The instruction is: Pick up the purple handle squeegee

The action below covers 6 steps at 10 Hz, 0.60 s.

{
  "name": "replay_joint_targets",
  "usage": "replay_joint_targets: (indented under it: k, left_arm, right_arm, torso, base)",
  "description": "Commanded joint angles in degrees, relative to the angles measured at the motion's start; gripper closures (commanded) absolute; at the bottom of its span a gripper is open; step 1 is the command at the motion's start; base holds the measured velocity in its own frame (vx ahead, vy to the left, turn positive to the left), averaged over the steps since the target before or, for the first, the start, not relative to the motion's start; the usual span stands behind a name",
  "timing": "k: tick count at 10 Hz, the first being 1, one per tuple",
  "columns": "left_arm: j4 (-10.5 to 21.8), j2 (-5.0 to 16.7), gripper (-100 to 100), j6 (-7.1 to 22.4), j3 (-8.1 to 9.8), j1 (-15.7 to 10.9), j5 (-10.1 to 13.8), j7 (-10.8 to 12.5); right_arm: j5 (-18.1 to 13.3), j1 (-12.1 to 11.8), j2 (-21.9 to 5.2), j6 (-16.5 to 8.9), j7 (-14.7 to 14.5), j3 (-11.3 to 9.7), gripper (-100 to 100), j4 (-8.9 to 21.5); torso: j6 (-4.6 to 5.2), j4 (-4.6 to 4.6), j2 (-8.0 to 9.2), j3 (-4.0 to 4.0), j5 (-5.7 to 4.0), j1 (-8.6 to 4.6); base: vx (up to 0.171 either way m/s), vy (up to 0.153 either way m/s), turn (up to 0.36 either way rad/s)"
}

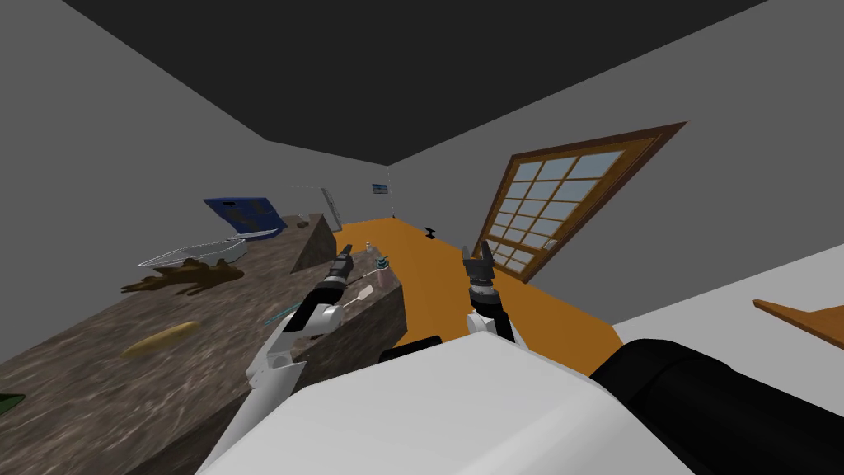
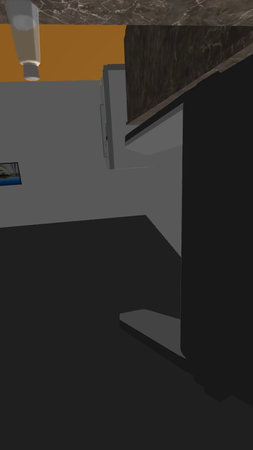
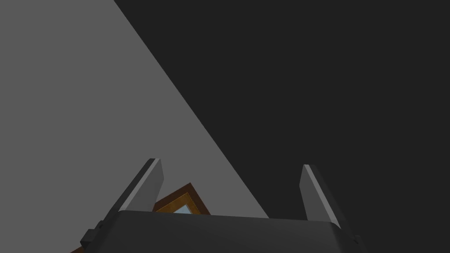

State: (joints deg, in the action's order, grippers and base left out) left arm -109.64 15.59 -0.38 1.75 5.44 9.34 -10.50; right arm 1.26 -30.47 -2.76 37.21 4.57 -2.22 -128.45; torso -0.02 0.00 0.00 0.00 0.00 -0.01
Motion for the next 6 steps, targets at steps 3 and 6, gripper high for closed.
replay_joint_targets:
  k: [3,6]
  left_arm:
    - [2.71,1.45,-100,4.63,0.02,-2.60,1.11,-0.88]
    - [7.73,3.88,-100,9.91,-0.01,-7.51,3.14,-2.69]
  right_arm:
    - [0.00,0.00,0.00,0.00,0.00,0.00,0,0.00]
    - [0.00,0.00,0.00,0.00,0.00,0.00,0,0.00]
  torso:
    - [0.00,0.00,0.00,0.00,0.00,0.00]
    - [-0.01,0.00,-0.01,0.00,0.00,-0.02]
  base:
    - [-0.004,-0.004,-0.029]
    - [-0.003,-0.008,-0.054]
